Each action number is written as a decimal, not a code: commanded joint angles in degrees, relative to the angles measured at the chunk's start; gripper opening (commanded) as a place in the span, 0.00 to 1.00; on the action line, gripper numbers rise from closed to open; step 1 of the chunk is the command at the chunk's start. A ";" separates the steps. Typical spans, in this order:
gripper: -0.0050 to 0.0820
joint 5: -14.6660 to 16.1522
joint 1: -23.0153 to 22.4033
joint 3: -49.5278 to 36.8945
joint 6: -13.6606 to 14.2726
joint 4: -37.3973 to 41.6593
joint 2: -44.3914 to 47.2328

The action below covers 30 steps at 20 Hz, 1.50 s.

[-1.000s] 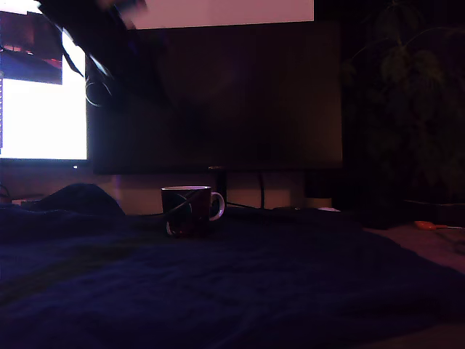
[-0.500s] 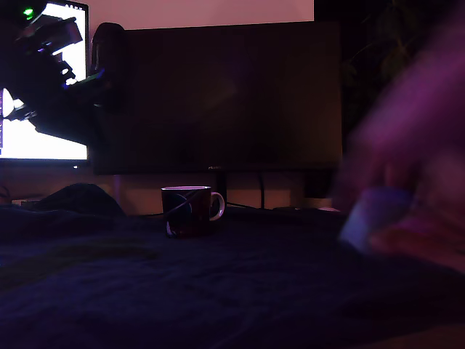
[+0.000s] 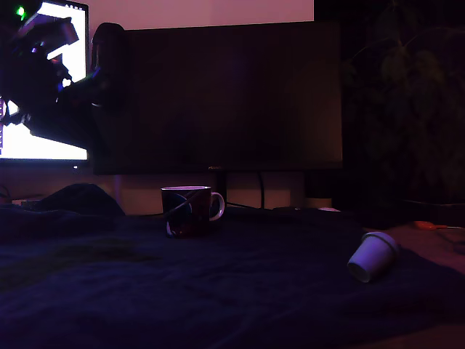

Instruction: Pick up the coffee capsules on the table and drop them inside the coffee cup

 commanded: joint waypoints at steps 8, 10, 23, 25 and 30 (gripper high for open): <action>0.03 2.69 -0.39 -3.43 -0.55 6.78 -0.48; 0.03 3.17 -0.87 -4.52 -0.55 8.63 -0.48; 0.03 4.92 -6.93 -13.44 -0.48 20.68 -4.59; 0.03 4.98 -7.43 -16.31 -0.48 21.44 -7.17; 0.03 8.26 -7.78 -23.96 -0.07 23.54 -15.10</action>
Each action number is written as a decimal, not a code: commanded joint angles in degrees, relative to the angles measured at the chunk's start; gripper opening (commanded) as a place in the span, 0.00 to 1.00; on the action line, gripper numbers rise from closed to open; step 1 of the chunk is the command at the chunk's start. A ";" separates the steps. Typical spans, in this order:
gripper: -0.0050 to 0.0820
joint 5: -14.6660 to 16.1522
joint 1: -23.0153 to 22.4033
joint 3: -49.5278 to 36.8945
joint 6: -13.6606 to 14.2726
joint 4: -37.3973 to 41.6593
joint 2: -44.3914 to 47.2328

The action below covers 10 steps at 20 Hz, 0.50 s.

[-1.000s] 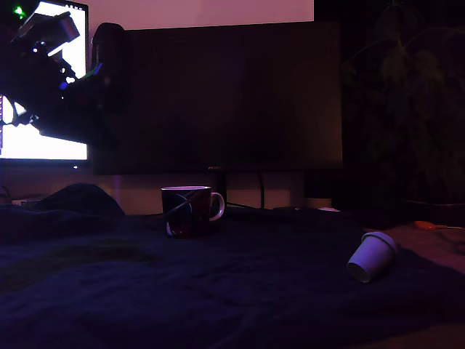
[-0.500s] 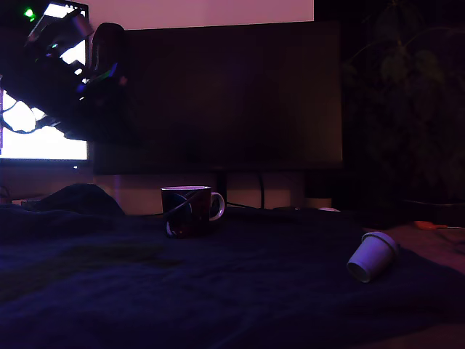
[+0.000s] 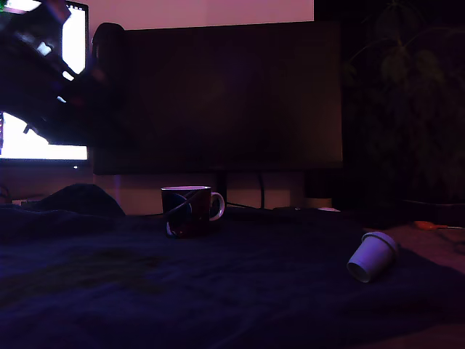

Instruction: Pick up the coffee capsules on the table and drop them inside the coffee cup

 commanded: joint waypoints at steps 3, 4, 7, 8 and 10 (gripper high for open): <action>0.03 0.87 -1.99 -5.79 0.20 0.44 -5.18; 0.03 1.05 -2.73 -6.82 0.15 0.33 -6.45; 0.03 1.07 -5.55 -9.18 -0.61 0.39 -9.25; 0.03 0.94 -6.40 -9.70 -0.92 0.37 -9.70; 0.03 1.09 -8.09 -10.01 -0.90 0.35 -9.77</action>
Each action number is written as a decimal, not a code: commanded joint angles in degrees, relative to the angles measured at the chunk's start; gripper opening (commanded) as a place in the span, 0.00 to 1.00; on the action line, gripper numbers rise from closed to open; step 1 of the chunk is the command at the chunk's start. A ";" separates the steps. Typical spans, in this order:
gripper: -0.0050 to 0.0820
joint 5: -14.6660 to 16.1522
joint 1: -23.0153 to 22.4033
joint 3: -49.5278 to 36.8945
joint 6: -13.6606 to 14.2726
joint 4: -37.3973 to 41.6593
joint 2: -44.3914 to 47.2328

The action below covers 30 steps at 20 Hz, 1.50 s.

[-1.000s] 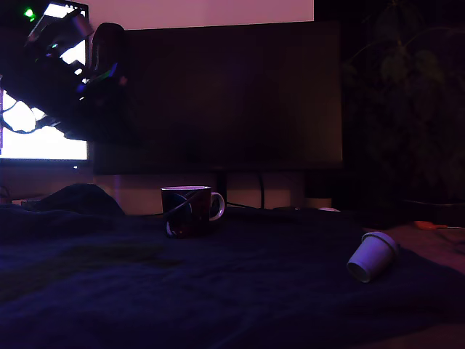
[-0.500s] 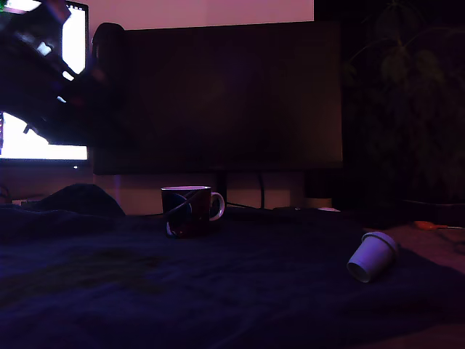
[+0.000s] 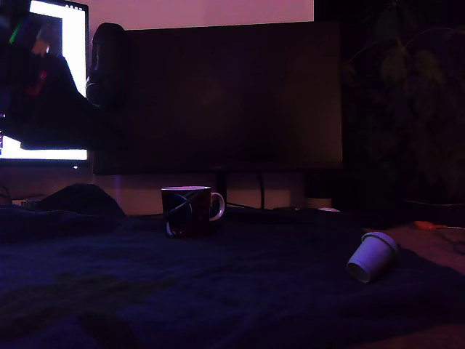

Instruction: Pick up the coffee capsules on the table and drop them inside the coffee cup

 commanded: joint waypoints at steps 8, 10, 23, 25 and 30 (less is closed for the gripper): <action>0.03 0.09 -5.53 -1.33 -0.09 1.77 -0.04; 0.03 0.09 -5.97 -1.33 -0.09 1.75 -0.04; 0.71 0.92 -11.61 -1.33 2.29 14.38 10.32; 0.71 0.42 -12.48 -1.33 2.32 16.70 12.15; 0.71 -2.64 -14.45 -1.33 2.23 25.05 17.40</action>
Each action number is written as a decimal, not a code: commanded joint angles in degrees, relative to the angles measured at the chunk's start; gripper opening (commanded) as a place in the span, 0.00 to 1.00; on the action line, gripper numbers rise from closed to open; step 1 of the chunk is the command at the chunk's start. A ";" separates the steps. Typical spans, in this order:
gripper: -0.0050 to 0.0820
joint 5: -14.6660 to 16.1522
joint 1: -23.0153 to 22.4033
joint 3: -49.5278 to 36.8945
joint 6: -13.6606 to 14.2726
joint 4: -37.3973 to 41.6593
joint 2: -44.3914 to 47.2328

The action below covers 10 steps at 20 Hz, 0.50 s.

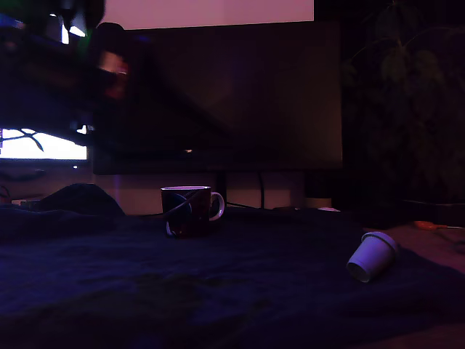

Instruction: Pick up the coffee capsules on the table and drop them inside the coffee cup

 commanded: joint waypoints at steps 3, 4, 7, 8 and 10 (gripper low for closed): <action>0.71 -0.83 -0.79 -1.16 -0.52 6.27 4.46; 0.71 -0.98 -0.92 -1.16 -0.63 7.87 5.64; 0.71 -1.25 -1.22 -1.16 -1.73 12.59 9.20; 0.71 -1.46 -1.40 -1.16 -2.25 14.12 10.45; 0.71 -2.19 -1.92 -1.16 -2.69 16.65 12.70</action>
